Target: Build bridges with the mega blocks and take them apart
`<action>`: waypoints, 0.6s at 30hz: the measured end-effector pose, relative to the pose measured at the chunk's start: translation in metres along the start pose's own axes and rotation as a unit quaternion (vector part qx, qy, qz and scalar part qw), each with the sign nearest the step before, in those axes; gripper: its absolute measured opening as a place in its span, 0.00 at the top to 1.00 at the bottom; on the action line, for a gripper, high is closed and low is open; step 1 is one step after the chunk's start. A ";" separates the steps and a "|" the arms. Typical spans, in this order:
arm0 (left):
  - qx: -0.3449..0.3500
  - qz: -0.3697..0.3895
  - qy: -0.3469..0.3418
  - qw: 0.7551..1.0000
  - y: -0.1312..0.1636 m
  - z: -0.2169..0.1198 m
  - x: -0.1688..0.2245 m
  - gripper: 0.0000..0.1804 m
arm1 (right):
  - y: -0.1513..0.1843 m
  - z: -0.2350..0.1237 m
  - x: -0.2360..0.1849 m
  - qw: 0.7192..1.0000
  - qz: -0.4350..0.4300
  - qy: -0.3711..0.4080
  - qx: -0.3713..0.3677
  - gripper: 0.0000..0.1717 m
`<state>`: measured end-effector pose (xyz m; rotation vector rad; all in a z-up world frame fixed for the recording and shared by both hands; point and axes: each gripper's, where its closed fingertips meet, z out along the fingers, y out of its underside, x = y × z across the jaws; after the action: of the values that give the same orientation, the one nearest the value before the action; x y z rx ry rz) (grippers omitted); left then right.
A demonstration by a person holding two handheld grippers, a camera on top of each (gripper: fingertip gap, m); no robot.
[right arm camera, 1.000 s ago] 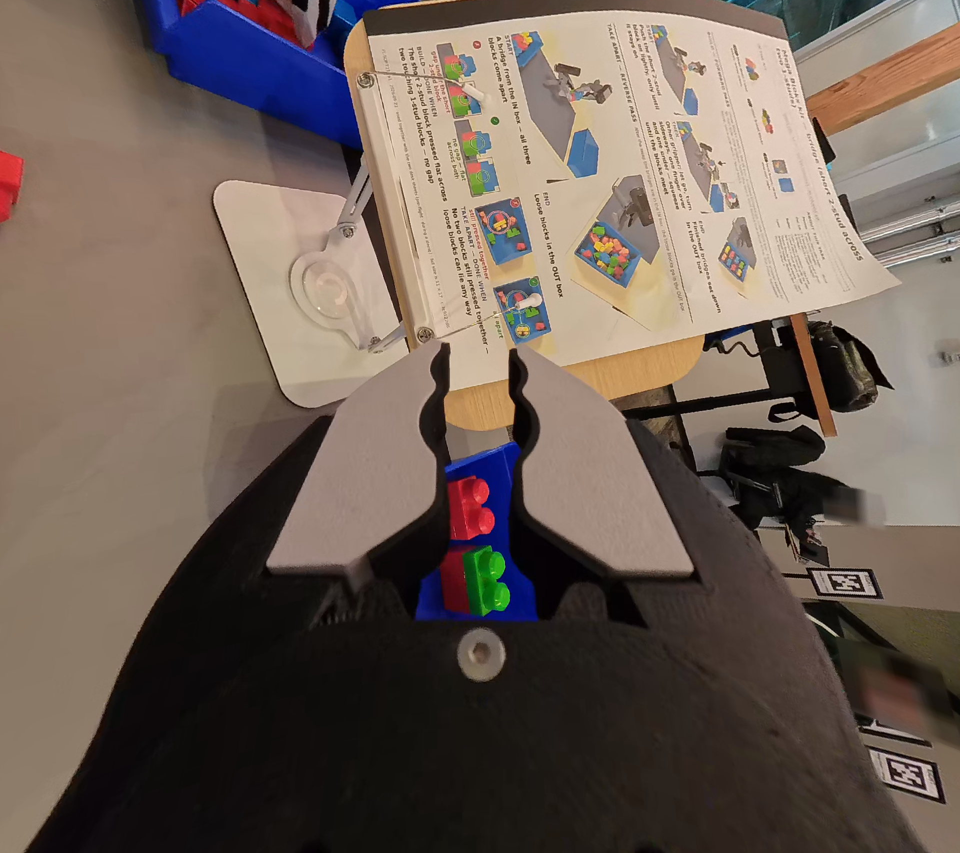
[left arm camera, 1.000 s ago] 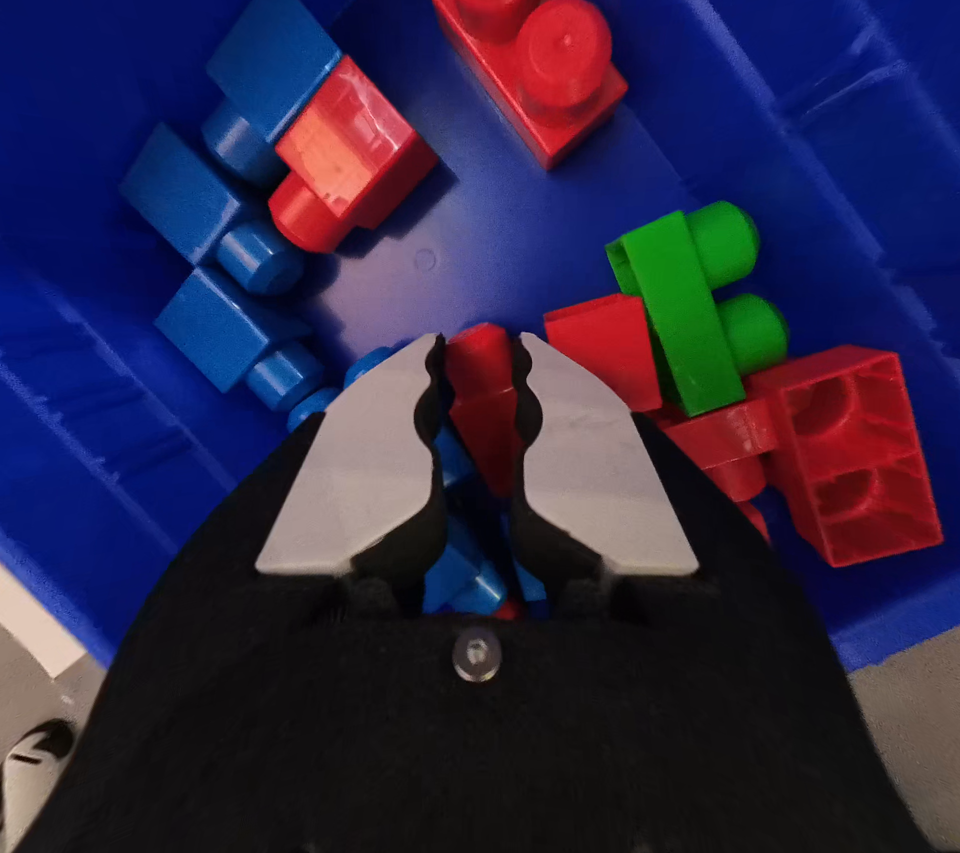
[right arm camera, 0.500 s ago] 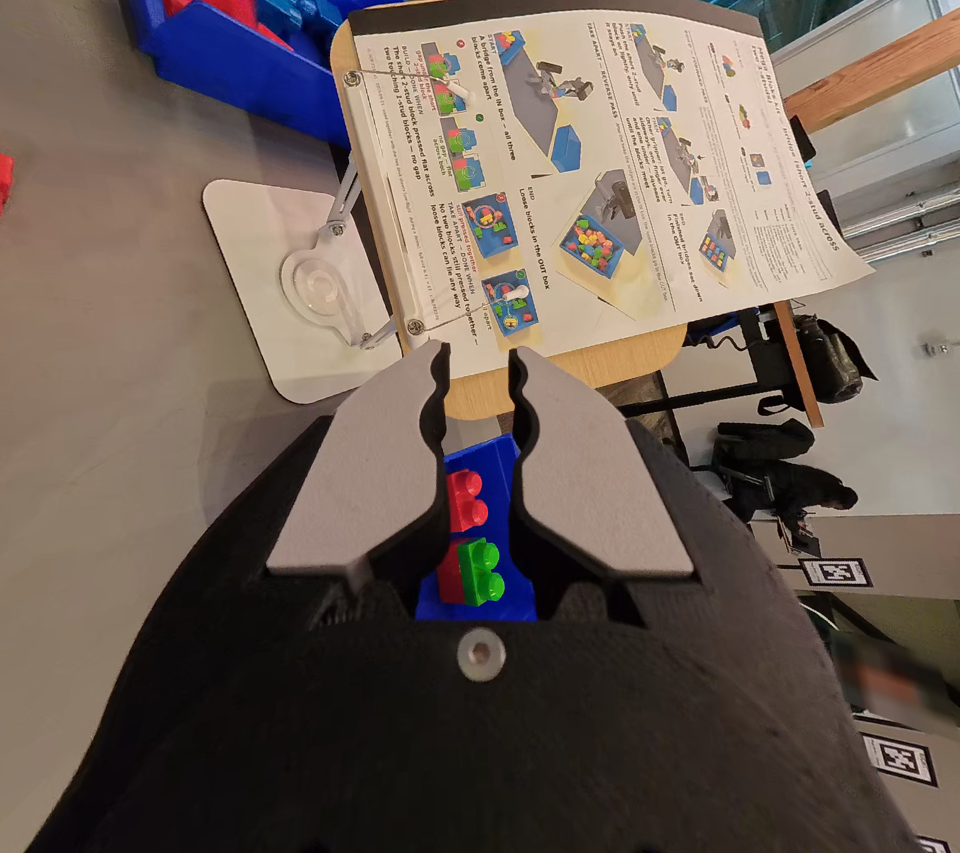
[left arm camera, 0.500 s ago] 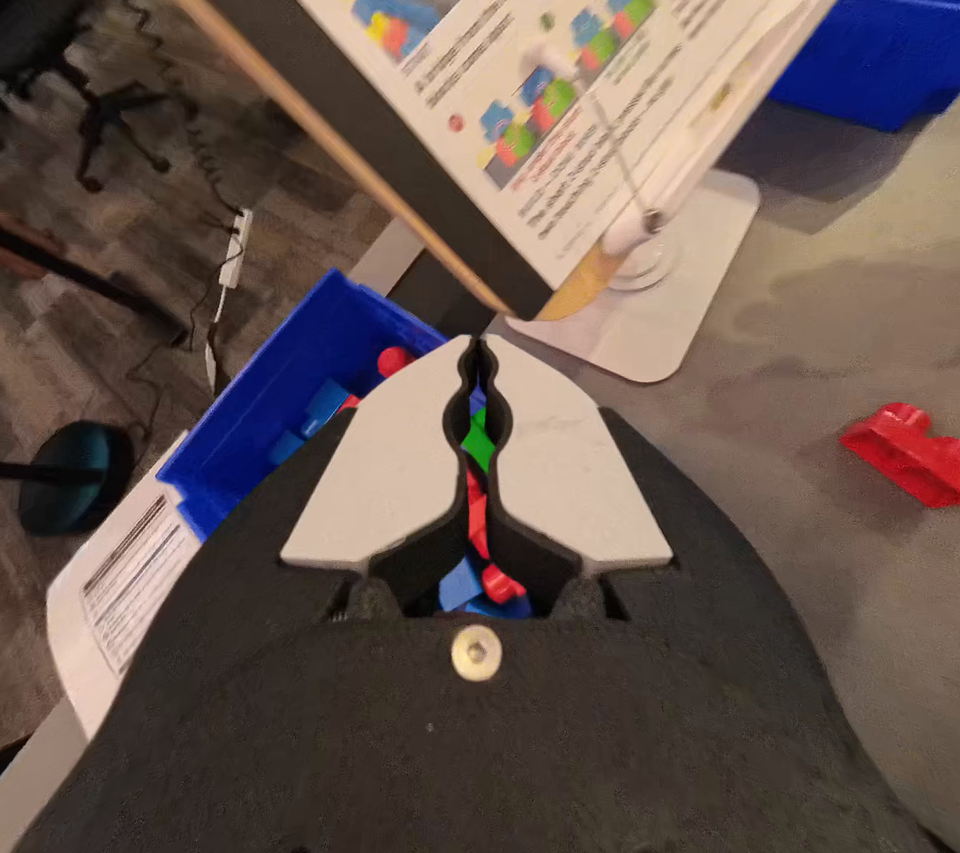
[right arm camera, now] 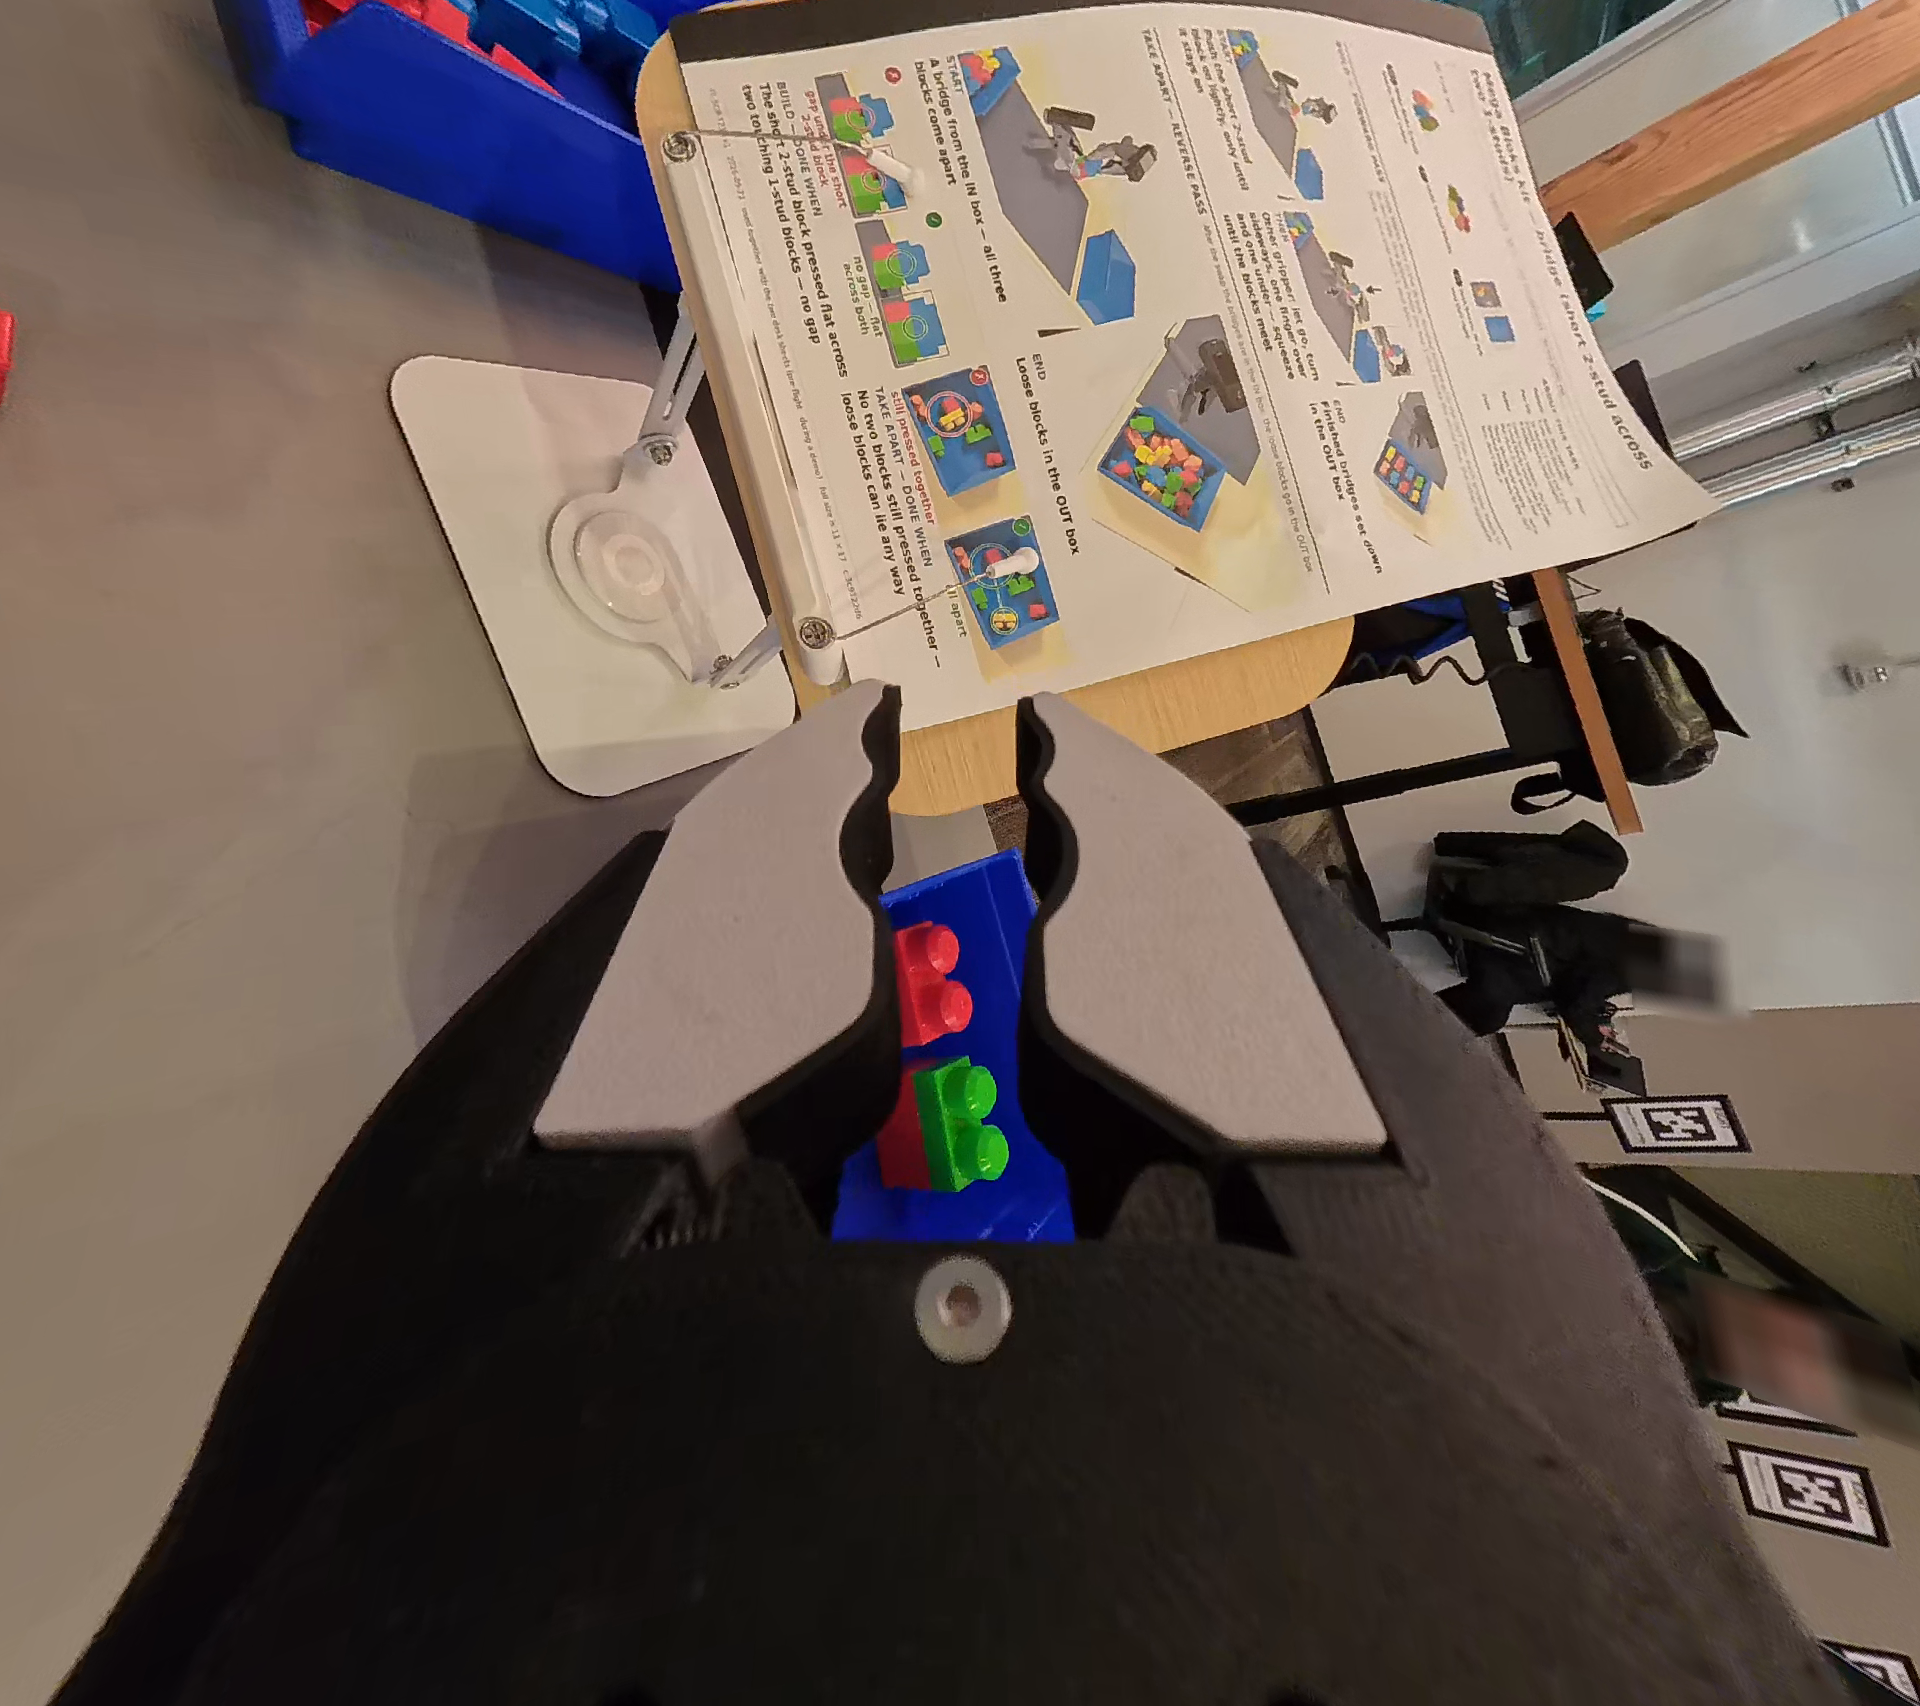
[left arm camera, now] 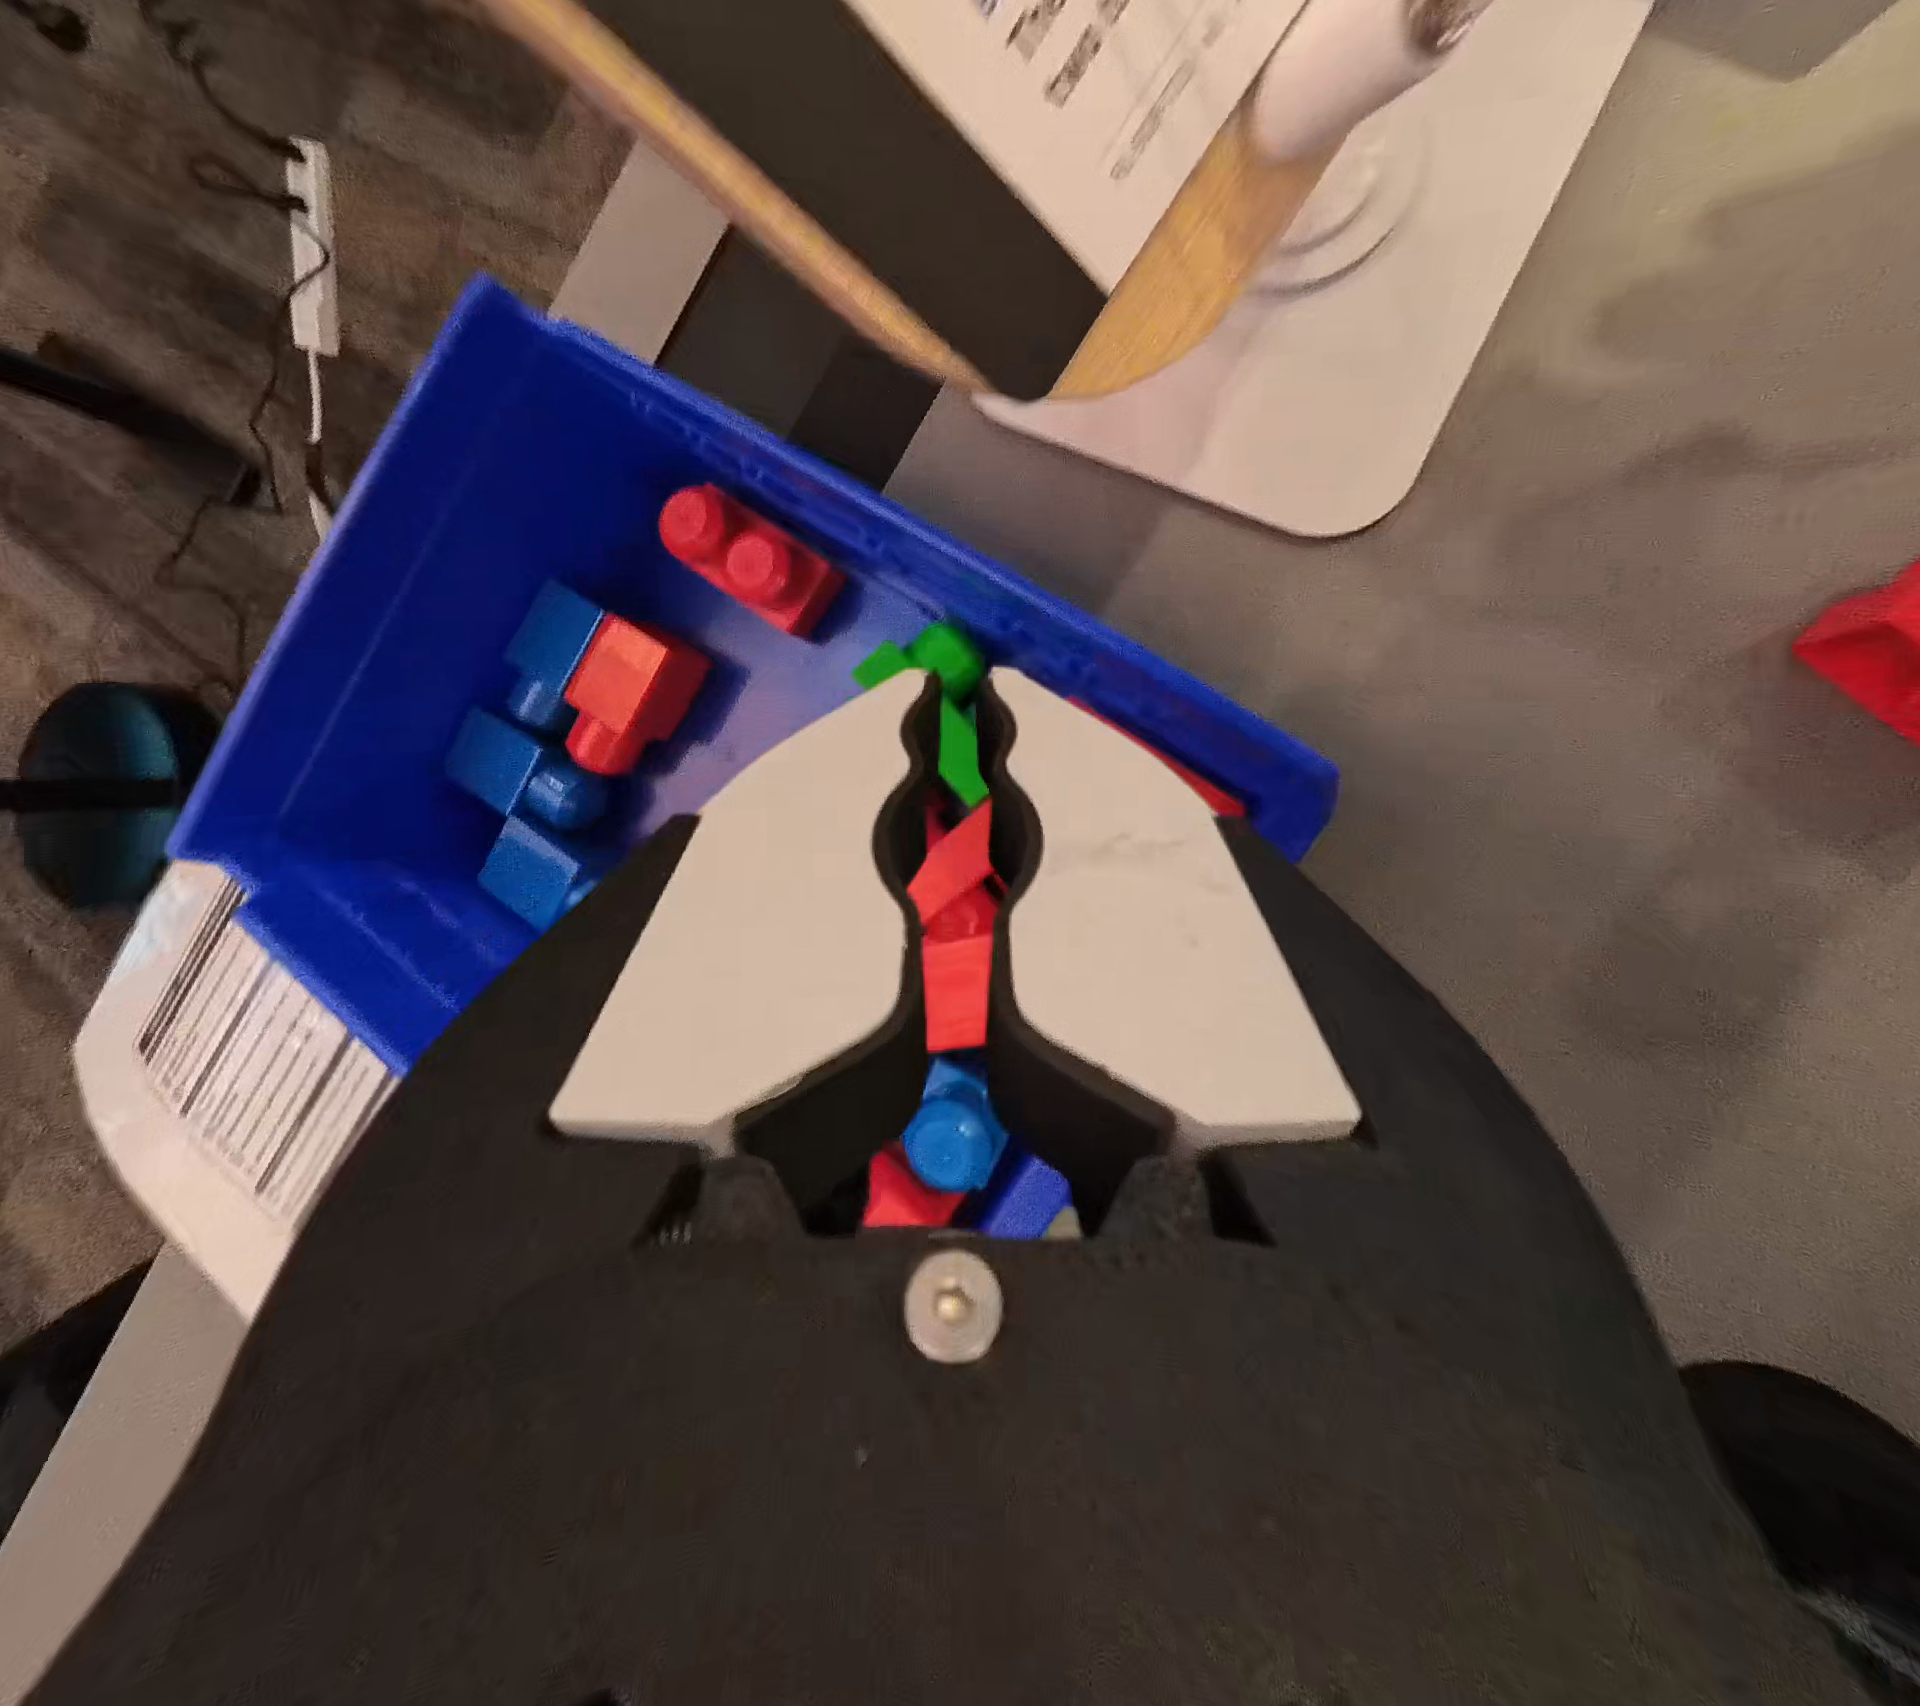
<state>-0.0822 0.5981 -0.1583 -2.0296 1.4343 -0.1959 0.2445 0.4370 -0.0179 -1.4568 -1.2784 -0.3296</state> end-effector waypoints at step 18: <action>-0.251 -0.040 0.052 0.966 0.133 0.053 -0.006 0.65 | -0.003 0.000 -0.004 1.000 -0.007 -0.007 -0.001 0.88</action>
<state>-0.1653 0.5984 -0.2748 -2.5169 1.5853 0.0365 0.2407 0.4343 -0.0196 -1.4543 -1.3004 -0.3298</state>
